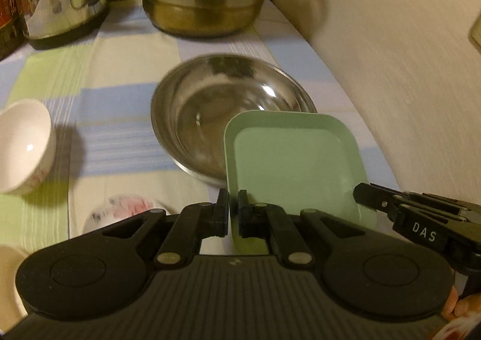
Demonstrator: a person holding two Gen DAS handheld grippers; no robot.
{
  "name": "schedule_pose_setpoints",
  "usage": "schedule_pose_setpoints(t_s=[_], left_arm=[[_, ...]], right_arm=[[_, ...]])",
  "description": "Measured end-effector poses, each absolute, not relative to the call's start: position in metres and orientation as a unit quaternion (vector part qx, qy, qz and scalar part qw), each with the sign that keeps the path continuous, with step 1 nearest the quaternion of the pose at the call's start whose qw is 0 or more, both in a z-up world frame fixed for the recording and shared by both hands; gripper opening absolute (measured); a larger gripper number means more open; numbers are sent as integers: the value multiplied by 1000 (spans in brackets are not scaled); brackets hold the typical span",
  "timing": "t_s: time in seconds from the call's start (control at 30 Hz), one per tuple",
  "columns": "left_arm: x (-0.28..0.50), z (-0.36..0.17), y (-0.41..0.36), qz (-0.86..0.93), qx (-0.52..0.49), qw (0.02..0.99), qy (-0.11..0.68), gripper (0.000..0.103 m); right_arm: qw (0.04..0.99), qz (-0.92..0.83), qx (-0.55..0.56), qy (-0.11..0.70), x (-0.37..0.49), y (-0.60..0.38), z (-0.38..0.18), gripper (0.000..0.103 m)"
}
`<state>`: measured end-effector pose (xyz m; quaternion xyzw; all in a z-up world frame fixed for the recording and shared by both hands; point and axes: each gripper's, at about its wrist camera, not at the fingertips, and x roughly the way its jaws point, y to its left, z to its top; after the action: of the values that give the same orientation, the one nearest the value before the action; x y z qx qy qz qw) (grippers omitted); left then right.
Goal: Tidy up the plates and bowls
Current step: 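Close the right gripper on the green square plate's rim and lift, then carry the green plate with the right gripper into the large steel plate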
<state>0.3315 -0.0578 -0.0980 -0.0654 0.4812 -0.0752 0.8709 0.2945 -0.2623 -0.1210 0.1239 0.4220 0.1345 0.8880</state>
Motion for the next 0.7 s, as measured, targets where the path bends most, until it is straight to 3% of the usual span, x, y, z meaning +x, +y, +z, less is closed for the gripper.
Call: schedule_pose_setpoints(t_s=[0.7], left_arm=[[417,-131,-32,-36,-70,866,494,5]], right_arm=[[887,142,93,430,397,-228,-148,5]])
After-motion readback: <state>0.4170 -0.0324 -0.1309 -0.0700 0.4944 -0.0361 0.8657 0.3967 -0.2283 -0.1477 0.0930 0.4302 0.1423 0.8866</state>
